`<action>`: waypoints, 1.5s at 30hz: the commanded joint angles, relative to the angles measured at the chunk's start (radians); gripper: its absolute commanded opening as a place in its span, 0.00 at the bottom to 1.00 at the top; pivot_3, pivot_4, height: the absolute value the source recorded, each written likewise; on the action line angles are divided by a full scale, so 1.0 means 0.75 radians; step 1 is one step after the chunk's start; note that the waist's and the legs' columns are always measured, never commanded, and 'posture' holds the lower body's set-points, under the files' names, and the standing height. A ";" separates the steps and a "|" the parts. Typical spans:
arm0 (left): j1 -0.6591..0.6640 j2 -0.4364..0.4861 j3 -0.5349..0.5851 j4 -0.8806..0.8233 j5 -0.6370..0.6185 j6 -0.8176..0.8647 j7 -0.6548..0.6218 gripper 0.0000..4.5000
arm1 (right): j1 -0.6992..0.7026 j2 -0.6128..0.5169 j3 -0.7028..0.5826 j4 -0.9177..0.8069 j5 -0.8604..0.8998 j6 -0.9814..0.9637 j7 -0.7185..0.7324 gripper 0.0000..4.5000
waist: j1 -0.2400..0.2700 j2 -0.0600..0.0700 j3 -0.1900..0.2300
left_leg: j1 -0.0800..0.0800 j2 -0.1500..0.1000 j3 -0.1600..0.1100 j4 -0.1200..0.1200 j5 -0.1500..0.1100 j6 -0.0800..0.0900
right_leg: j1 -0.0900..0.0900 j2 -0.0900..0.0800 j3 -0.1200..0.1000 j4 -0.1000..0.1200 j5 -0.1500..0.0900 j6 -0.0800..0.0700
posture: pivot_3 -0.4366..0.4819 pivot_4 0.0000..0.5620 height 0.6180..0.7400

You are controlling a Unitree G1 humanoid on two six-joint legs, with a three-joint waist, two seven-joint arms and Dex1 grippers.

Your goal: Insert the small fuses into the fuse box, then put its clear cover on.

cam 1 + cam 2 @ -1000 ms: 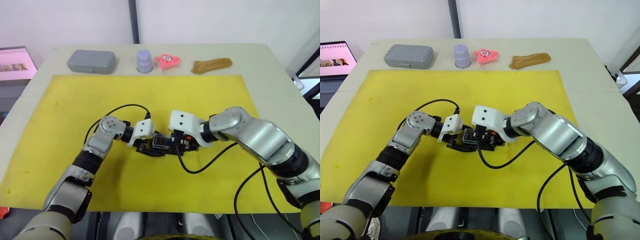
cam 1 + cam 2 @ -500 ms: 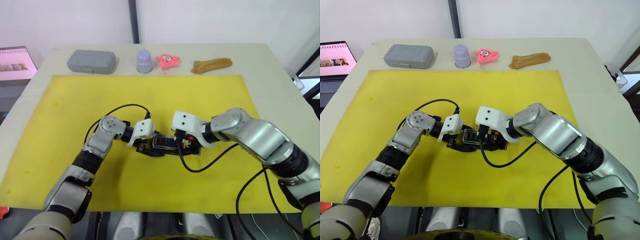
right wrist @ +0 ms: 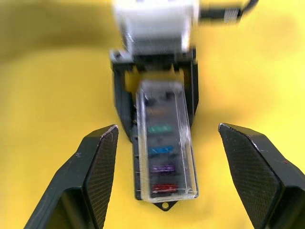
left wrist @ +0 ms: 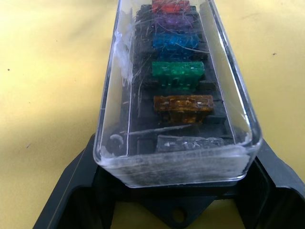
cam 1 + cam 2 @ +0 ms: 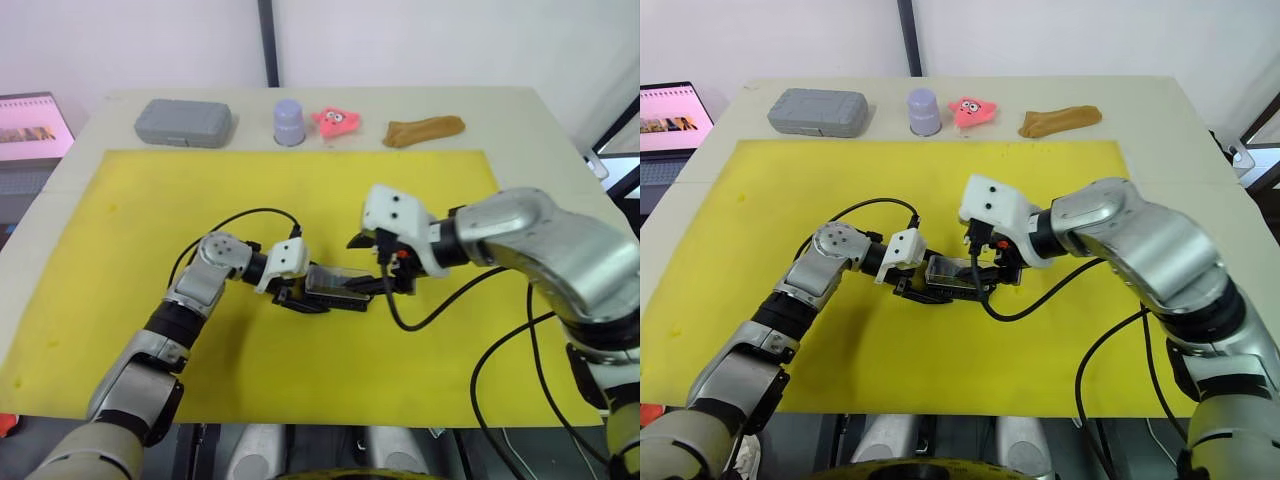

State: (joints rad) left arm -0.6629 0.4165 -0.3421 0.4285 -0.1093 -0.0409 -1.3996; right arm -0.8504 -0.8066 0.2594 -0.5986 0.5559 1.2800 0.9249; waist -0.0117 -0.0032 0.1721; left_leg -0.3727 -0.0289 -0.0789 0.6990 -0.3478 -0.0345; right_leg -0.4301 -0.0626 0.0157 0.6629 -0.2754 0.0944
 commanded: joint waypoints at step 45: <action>0.006 0.008 -0.017 0.047 0.070 0.019 0.020 0.57 | 0.503 0.158 0.137 0.038 -0.136 -0.342 -0.246 0.01 | -0.004 -0.002 -0.019 | 0.024 0.004 -0.002 -0.006 -0.002 0.004 | 0.026 0.006 0.000 -0.009 -0.001 0.000 | 0.48 0.27 1.00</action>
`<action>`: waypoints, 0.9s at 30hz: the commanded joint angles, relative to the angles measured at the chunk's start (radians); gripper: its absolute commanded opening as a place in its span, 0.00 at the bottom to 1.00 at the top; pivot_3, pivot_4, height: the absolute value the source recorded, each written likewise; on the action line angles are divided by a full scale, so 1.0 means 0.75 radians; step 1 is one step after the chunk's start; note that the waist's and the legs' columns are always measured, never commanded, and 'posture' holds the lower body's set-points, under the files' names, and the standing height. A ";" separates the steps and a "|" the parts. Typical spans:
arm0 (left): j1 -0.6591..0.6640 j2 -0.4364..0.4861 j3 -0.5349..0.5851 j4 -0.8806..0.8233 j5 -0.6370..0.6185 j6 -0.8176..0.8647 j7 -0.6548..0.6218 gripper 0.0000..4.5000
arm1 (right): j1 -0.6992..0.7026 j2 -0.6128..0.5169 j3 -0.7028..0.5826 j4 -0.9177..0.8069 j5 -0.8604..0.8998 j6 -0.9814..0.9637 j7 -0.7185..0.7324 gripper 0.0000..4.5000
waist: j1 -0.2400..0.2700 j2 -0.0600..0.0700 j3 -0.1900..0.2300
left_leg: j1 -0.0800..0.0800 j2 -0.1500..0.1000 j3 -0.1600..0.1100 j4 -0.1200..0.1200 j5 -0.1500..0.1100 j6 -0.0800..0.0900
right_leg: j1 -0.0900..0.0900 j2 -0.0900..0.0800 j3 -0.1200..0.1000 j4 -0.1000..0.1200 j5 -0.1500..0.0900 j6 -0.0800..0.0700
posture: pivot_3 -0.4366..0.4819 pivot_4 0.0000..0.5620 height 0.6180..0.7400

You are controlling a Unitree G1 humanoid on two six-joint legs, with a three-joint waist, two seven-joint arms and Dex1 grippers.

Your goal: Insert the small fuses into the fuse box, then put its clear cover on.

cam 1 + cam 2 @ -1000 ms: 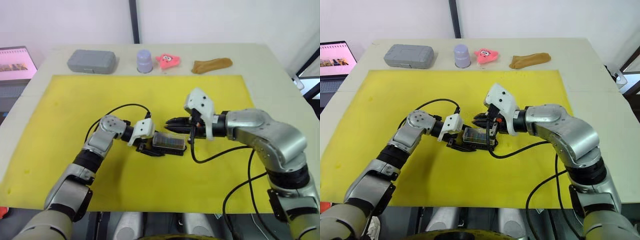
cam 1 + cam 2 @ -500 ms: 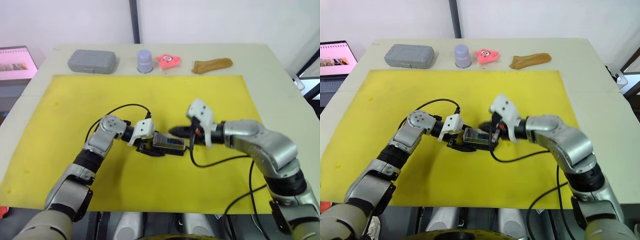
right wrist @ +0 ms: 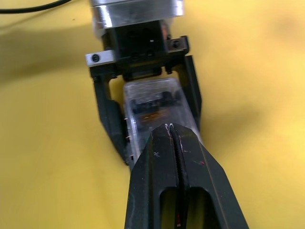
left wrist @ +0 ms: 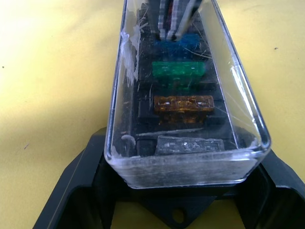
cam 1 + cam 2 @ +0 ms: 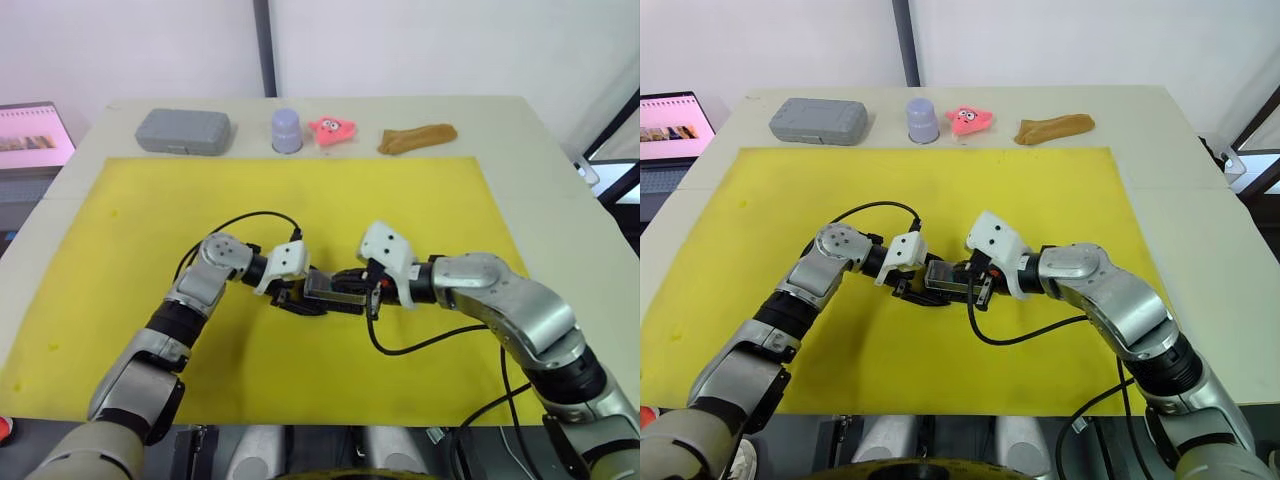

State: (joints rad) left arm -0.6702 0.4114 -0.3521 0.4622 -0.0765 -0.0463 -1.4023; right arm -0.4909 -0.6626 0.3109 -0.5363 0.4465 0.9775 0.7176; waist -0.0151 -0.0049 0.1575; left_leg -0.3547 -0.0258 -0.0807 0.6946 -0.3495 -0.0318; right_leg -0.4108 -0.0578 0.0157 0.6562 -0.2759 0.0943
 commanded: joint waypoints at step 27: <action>0.028 0.020 -0.022 0.003 0.041 0.004 0.049 0.57 | -0.061 0.007 -0.042 0.039 0.071 0.119 0.047 0.01 | 0.003 0.000 -0.003 | -0.002 -0.001 -0.001 -0.001 0.000 0.000 | 0.000 -0.002 -0.001 -0.003 0.000 0.000 | 0.48 0.27 1.00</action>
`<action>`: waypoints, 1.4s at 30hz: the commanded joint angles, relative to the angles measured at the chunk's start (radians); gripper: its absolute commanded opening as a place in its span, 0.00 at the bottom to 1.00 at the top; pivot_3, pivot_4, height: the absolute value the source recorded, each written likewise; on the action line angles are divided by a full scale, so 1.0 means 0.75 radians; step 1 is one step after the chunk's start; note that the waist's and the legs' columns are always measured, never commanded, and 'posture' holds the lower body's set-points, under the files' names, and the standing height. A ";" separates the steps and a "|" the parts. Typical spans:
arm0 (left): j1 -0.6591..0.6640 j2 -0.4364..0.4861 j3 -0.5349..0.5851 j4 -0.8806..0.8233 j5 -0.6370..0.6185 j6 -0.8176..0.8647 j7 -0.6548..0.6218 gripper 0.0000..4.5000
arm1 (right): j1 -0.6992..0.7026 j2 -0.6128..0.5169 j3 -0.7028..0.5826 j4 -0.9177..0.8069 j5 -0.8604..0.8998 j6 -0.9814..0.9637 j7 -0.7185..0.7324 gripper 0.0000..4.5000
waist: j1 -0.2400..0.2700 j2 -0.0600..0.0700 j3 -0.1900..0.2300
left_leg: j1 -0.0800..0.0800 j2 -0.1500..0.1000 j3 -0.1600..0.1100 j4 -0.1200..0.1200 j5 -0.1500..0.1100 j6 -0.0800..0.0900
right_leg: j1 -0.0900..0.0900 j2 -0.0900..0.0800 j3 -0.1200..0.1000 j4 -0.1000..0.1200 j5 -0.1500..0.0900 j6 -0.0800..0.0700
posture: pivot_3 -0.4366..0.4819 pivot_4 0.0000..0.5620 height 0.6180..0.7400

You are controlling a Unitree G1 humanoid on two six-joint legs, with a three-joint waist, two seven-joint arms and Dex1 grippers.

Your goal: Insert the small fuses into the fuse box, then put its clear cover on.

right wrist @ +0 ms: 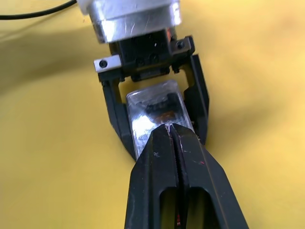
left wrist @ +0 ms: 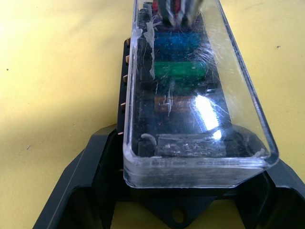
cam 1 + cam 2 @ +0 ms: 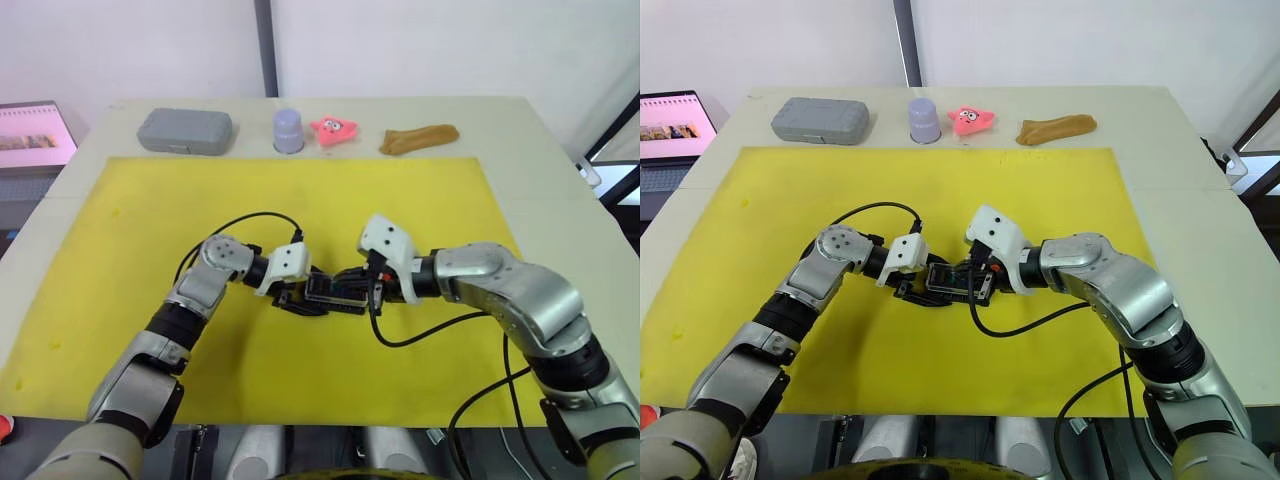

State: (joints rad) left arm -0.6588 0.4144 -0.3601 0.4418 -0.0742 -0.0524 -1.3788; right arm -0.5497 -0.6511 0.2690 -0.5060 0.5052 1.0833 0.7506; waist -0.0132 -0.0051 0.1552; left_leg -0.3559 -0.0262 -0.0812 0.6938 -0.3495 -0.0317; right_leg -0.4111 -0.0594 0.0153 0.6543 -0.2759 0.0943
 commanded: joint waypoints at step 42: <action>0.106 0.046 0.021 -0.088 0.023 0.183 0.151 0.57 | -0.044 -0.094 -0.299 -0.039 0.183 0.020 0.030 0.01 | 0.001 0.001 -0.007 | 0.004 0.000 -0.001 -0.014 0.001 -0.002 | 0.002 -0.004 0.001 -0.009 0.000 0.000 | 0.48 0.27 1.00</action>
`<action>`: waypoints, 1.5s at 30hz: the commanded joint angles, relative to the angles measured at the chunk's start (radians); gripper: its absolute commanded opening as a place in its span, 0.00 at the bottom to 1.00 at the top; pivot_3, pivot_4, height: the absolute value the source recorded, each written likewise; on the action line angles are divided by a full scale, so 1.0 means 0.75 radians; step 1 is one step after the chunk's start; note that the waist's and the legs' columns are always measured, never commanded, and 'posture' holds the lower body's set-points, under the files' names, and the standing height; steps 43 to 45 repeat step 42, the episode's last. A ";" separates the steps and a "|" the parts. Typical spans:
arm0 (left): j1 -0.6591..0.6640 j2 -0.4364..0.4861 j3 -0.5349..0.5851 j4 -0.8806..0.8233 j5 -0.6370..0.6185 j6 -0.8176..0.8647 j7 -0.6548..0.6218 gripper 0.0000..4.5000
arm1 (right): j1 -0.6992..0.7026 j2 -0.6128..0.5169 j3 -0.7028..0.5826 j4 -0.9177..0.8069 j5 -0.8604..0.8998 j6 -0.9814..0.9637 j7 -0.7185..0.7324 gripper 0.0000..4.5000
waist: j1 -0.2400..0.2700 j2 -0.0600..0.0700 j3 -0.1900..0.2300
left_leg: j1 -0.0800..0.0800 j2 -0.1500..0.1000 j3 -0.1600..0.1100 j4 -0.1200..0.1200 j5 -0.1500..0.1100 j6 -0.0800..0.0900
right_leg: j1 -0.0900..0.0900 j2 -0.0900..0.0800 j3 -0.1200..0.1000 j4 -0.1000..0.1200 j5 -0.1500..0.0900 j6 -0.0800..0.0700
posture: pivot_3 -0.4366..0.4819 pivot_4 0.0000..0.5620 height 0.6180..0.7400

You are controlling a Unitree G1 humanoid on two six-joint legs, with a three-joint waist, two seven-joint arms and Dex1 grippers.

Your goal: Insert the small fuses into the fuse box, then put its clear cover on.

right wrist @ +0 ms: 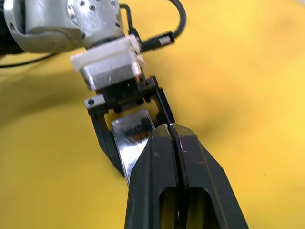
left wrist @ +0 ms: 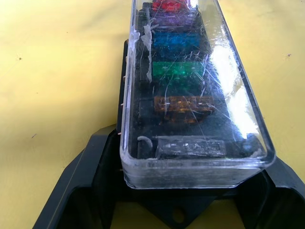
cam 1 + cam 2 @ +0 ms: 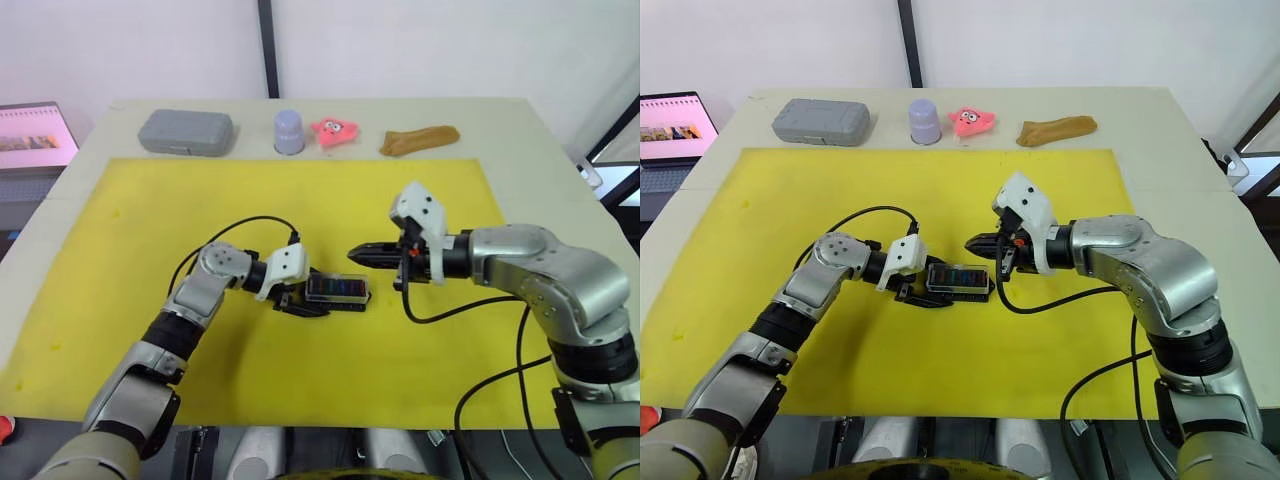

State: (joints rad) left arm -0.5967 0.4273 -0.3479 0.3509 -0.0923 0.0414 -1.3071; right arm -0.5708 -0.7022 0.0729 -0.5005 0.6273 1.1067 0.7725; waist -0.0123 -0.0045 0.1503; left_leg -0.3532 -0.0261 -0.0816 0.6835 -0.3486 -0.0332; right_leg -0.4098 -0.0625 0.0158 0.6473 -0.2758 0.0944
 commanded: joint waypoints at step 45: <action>0.473 0.900 0.681 -0.698 -0.444 0.592 -0.047 1.00 | 0.462 -0.782 -0.442 0.058 -0.162 -0.708 0.672 0.99 | 0.002 0.004 0.039 | -0.026 0.002 0.004 0.000 0.002 -0.005 | -0.027 0.000 0.000 0.000 0.000 0.000 | 0.48 0.27 1.00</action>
